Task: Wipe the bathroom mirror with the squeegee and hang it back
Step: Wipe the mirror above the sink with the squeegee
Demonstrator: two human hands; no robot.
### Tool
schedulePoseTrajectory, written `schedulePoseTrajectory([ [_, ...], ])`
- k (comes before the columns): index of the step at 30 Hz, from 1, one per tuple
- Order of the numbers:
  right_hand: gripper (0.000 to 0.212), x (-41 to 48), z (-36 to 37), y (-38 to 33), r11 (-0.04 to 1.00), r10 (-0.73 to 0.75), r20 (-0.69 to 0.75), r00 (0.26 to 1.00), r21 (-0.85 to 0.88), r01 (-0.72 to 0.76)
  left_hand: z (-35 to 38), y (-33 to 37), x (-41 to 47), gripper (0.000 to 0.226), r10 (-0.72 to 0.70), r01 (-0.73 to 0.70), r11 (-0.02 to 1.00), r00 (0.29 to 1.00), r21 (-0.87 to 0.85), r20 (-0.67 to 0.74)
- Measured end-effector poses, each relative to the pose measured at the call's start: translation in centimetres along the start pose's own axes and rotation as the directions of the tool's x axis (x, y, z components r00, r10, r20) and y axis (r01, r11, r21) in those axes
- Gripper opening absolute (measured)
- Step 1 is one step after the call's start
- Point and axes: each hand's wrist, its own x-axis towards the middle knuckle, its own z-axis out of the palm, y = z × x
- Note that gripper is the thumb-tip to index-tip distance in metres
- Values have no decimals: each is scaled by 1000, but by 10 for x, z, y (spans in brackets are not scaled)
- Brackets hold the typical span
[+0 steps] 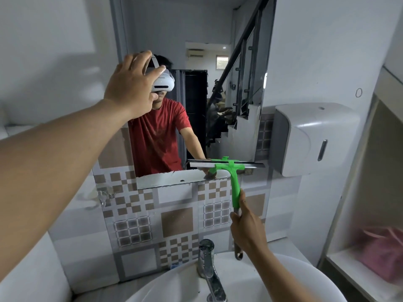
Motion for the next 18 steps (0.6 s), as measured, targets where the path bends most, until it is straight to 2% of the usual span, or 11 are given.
schedulePoseTrajectory([
  [6, 70, -8, 23, -21, 950, 42, 49, 998, 308, -55, 3, 0, -1, 69, 2, -1, 1000, 1000, 17, -4],
  [11, 30, -16, 36, -47, 845, 67, 68, 995, 526, -93, 0, -3, 0, 67, 11, -12, 999, 1000, 34, 7],
  [15, 16, -20, 41, -66, 796, 95, 62, 993, 595, -114, -1, -3, 0, 69, 16, -17, 999, 1000, 42, 15],
  [16, 16, -22, 43, -71, 799, 108, 69, 992, 588, -127, -1, -3, 0, 70, 15, -15, 999, 1000, 45, 13],
  [18, 30, -26, 54, -79, 795, 101, 105, 989, 590, -144, 1, -2, 0, 71, 12, -12, 999, 1000, 50, 9],
])
